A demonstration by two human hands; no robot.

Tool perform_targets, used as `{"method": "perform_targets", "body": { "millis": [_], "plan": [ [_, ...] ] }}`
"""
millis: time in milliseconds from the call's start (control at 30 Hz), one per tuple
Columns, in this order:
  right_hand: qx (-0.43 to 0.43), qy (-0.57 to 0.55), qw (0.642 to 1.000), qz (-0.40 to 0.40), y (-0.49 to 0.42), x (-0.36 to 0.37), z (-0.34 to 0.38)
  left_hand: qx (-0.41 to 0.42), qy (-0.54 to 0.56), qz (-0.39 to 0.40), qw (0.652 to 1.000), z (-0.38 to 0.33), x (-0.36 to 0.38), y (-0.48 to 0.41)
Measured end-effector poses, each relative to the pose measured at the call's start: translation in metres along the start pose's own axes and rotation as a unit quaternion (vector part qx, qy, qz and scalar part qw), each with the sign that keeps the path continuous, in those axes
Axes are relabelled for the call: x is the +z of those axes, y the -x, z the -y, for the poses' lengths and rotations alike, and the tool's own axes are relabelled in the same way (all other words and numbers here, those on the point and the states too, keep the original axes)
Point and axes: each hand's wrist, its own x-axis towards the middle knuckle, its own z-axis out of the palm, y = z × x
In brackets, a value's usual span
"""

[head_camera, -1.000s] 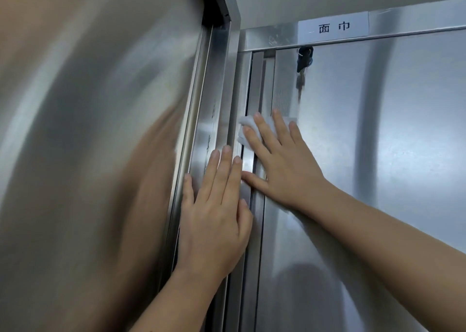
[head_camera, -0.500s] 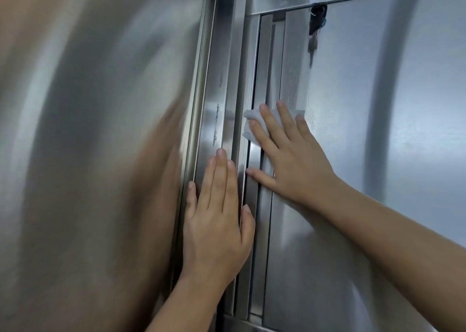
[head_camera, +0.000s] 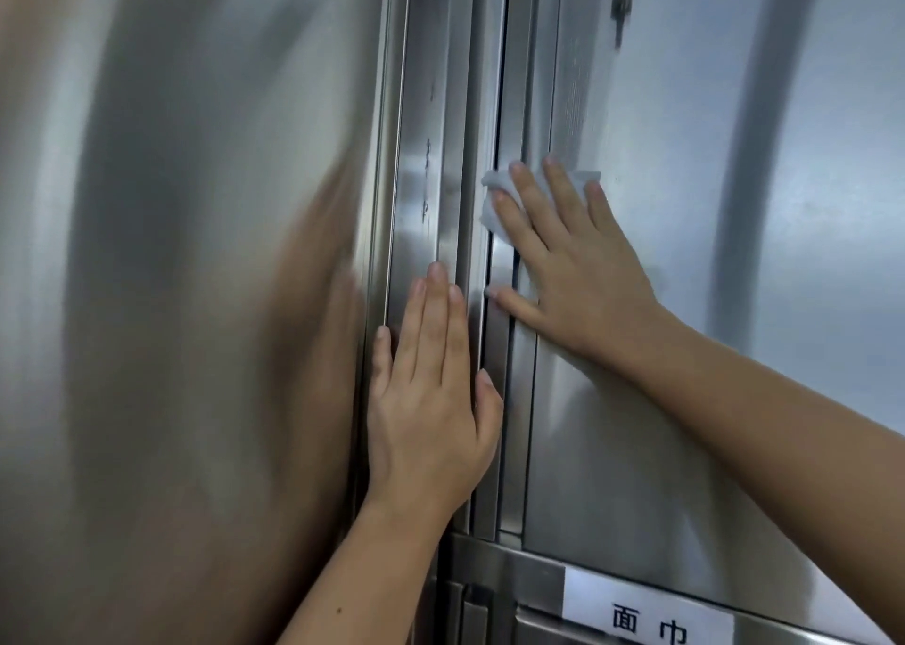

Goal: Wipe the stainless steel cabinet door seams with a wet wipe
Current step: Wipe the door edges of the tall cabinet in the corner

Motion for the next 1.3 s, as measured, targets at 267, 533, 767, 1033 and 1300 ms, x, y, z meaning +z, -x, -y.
{"method": "perform_targets", "body": {
  "millis": [267,533,767,1033,1300],
  "plan": [
    [-0.061,0.008,0.997,0.038,0.046,0.012,0.018,-0.018,-0.001,0.015,1.000,-0.004,-0.003,0.010],
    [-0.039,0.010,0.999,0.018,0.031,0.011,0.020,-0.013,-0.005,0.039,0.999,0.001,-0.003,0.034],
    [-0.101,0.073,0.990,0.067,0.096,0.028,0.052,-0.041,0.023,0.068,0.997,0.002,-0.008,0.056],
    [-0.039,0.035,0.998,0.046,0.064,0.020,0.044,-0.035,-0.002,0.095,0.995,0.003,-0.014,0.065],
    [-0.105,0.095,0.986,0.086,0.136,0.041,0.085,-0.021,-0.020,0.137,0.990,0.003,-0.023,0.080]
  ]
}}
